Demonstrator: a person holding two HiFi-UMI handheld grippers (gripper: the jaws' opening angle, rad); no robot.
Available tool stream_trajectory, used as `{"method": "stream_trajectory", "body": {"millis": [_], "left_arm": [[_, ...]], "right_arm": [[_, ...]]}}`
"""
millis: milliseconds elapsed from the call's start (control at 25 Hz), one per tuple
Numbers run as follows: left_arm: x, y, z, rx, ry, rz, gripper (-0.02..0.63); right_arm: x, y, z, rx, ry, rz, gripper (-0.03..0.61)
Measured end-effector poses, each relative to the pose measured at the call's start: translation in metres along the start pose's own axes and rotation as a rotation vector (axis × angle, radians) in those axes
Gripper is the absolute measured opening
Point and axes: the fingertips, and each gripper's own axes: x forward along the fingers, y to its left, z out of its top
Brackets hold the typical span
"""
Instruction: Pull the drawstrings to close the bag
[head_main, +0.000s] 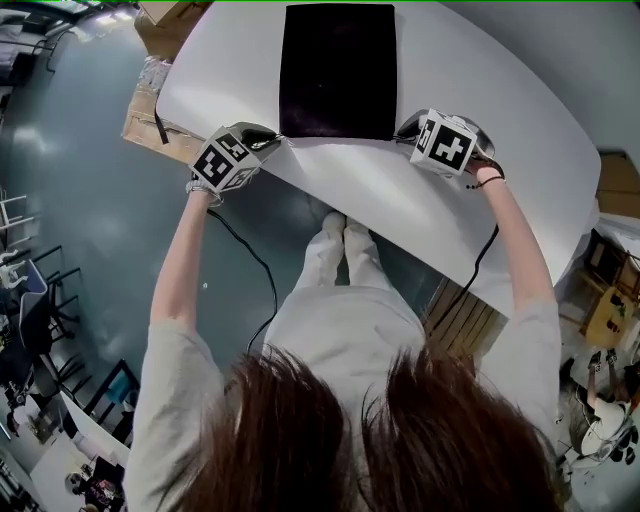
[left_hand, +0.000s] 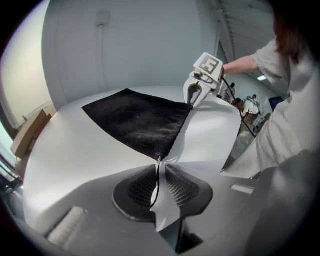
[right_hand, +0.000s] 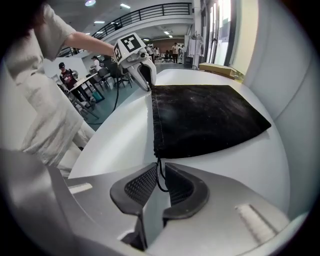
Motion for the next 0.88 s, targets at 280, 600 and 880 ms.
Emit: {"method": "stream_trajectory", "body": {"millis": [280, 600, 880], "left_arm": [[0.0003, 0.0018, 0.0010, -0.064, 0.029, -0.012, 0.051], [0.0002, 0.0021, 0.0009, -0.091, 0.065, -0.014, 0.017], [0.0040, 0.0038, -0.0067, -0.179, 0.078, -0.018, 0.003]], "right_arm": [[0.0005, -0.0043, -0.0004, 0.016, -0.001, -0.011, 0.020], [-0.0003, -0.0061, -0.0012, 0.050, -0.015, -0.009, 0.017], [0.0016, -0.0071, -0.0012, 0.089, -0.017, -0.015, 0.015]]}}
